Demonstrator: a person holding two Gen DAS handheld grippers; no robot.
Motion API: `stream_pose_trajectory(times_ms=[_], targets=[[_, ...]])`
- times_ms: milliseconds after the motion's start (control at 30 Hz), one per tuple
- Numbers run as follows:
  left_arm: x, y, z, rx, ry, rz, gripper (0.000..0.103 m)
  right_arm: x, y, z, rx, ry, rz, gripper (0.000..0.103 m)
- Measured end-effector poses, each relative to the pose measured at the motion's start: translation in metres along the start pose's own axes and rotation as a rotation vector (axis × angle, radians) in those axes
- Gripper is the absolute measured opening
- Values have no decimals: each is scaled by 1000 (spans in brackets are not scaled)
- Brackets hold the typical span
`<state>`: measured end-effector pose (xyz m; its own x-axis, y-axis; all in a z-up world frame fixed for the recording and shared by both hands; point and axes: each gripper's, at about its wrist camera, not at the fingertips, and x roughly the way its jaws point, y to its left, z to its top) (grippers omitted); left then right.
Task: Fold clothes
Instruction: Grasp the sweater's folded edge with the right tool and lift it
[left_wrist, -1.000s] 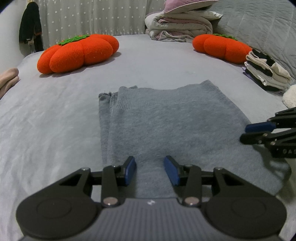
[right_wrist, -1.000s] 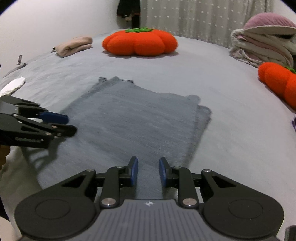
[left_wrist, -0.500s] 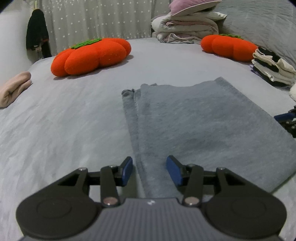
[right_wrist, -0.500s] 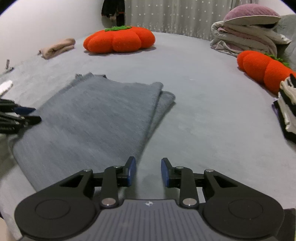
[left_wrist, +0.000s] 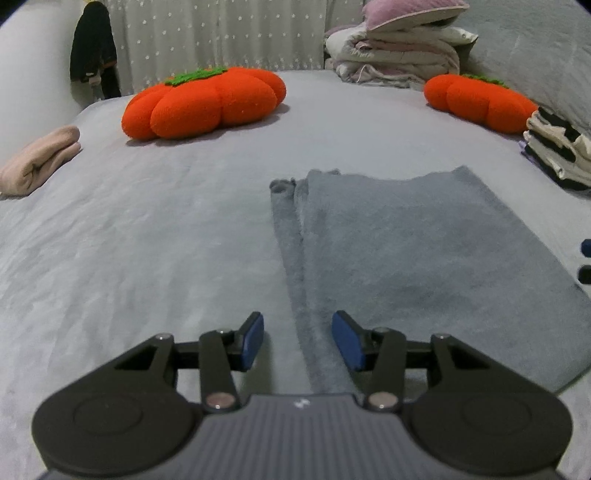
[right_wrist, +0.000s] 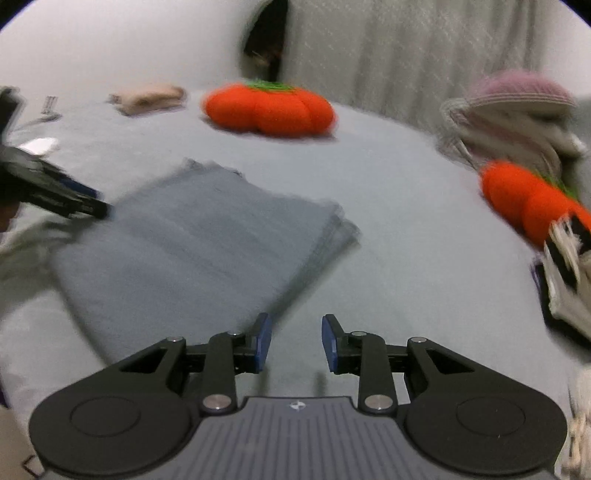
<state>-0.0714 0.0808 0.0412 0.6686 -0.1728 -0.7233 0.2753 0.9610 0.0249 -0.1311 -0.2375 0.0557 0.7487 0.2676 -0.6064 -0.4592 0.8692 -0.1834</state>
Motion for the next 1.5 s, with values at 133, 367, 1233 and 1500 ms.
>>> stream_pose_trajectory(times_ms=[133,367,1233,1500], targets=[[4,-1,-3,6,19,14,47,-8,29,-1,-146,-43,130,33],[-3,31,8,-152,68,-51,46,2,65,-5,-299,-19,256,33],[-9,-4,-5,122,79,43,54,27,101,-14,-558,-70,129,39],[-25,14,2,85,19,-9,55,27,99,-7,-543,-93,120,16]])
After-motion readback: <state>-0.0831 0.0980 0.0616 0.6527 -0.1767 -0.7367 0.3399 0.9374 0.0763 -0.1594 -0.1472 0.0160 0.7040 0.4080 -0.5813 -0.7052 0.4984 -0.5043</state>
